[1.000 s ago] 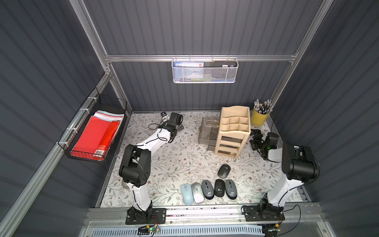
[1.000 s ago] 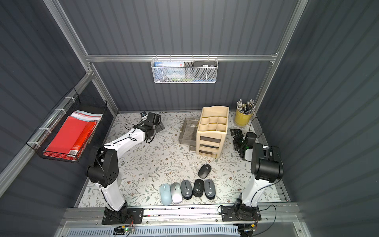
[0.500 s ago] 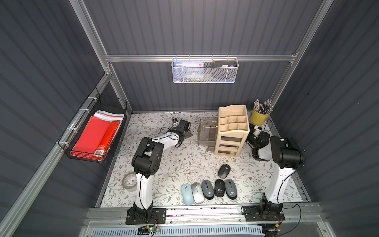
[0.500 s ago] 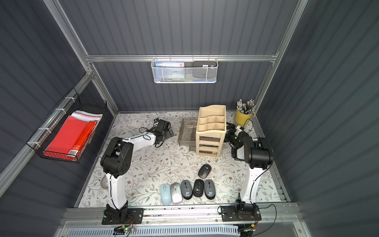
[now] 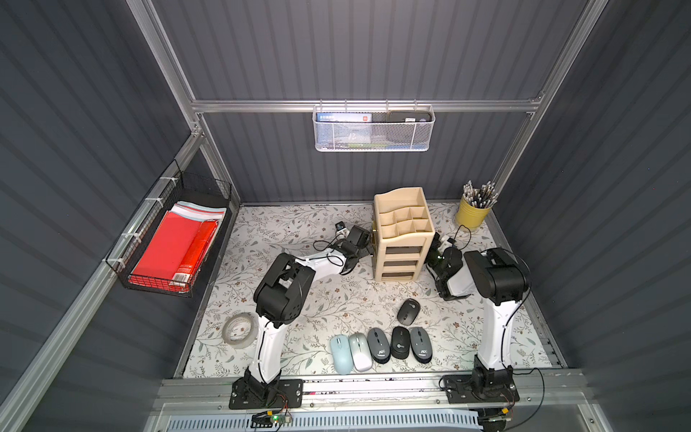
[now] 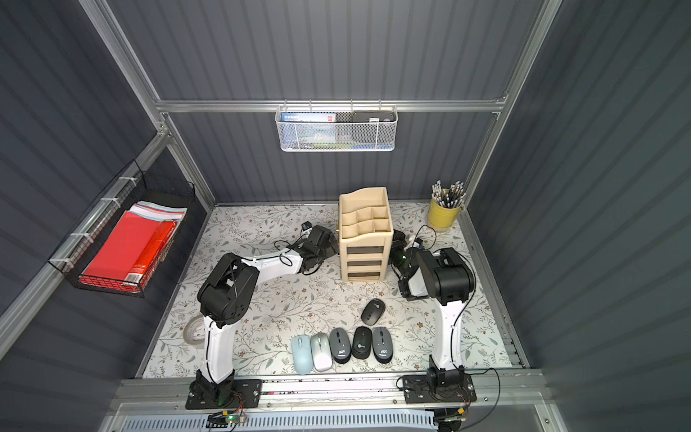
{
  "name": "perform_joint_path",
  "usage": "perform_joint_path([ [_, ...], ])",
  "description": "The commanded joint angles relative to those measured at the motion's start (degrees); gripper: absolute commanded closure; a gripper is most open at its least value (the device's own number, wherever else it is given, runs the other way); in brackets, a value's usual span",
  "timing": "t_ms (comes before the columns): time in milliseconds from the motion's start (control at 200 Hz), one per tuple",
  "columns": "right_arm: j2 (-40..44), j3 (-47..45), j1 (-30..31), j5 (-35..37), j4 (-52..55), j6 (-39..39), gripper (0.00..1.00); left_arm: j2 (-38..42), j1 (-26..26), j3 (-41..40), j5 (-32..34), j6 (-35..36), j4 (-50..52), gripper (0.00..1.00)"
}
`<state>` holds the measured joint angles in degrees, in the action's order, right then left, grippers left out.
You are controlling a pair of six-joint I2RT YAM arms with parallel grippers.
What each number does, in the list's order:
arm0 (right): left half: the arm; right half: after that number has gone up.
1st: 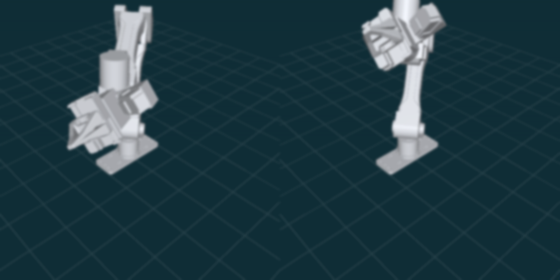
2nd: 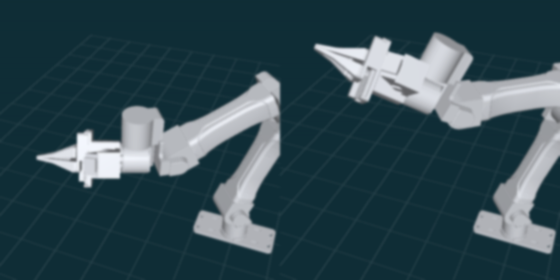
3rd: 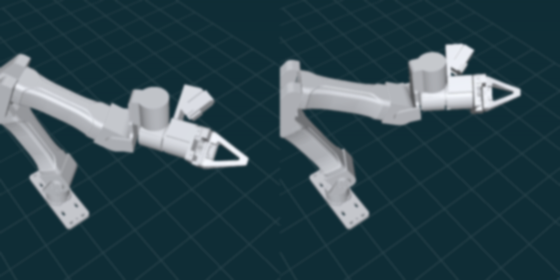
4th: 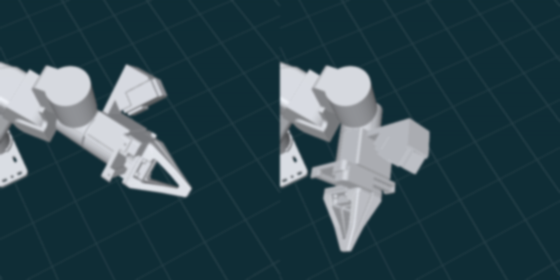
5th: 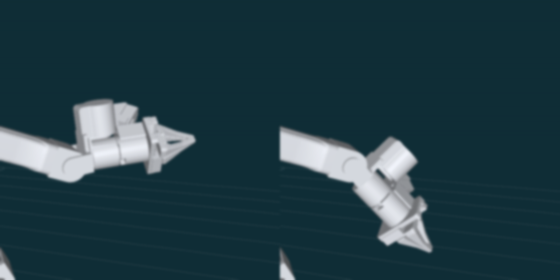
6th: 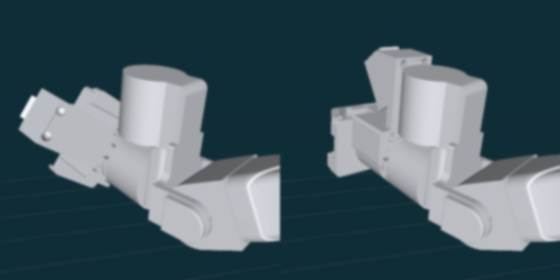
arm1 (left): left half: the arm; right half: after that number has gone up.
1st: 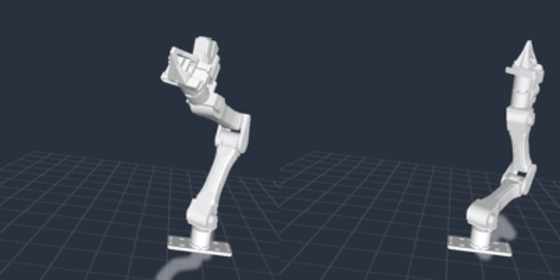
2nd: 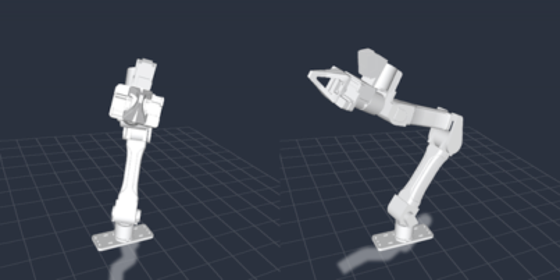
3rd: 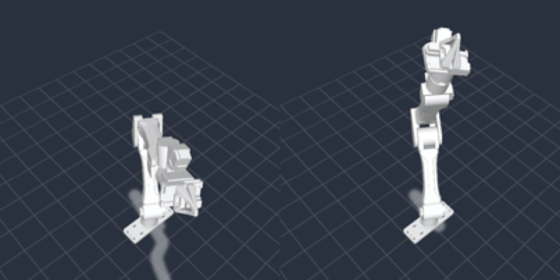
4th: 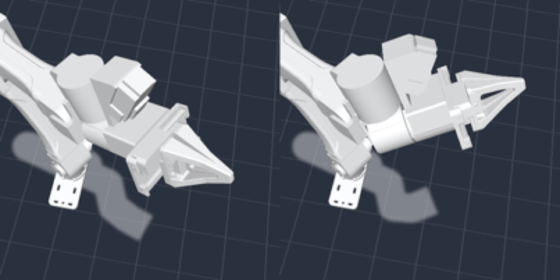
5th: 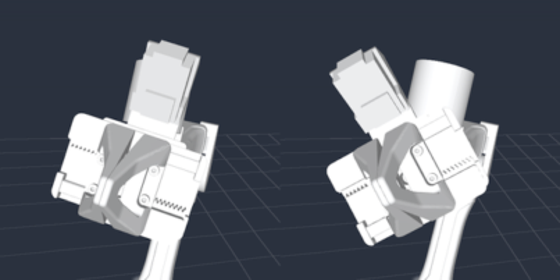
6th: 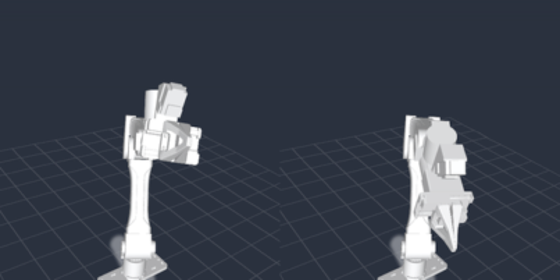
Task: Take the mice out of the drawer
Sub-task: Close the drawer in the storage box, then reset both arms
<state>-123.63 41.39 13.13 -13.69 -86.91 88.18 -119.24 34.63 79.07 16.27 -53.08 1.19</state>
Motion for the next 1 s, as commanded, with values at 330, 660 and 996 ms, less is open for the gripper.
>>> perform_joint_path([
  [330,12.11,-2.87,-4.36,1.52,25.47,-14.72,0.01,14.71,-12.20,-11.40,11.02,2.88,7.09,0.01],
  [660,35.31,2.37,-9.18,11.74,67.05,-39.46,0.01,17.23,-22.88,-14.50,21.66,25.82,-2.95,0.00],
  [996,44.81,2.29,-10.78,21.98,81.54,-53.94,0.01,19.09,-24.38,-35.60,21.24,44.44,-47.88,0.01],
])
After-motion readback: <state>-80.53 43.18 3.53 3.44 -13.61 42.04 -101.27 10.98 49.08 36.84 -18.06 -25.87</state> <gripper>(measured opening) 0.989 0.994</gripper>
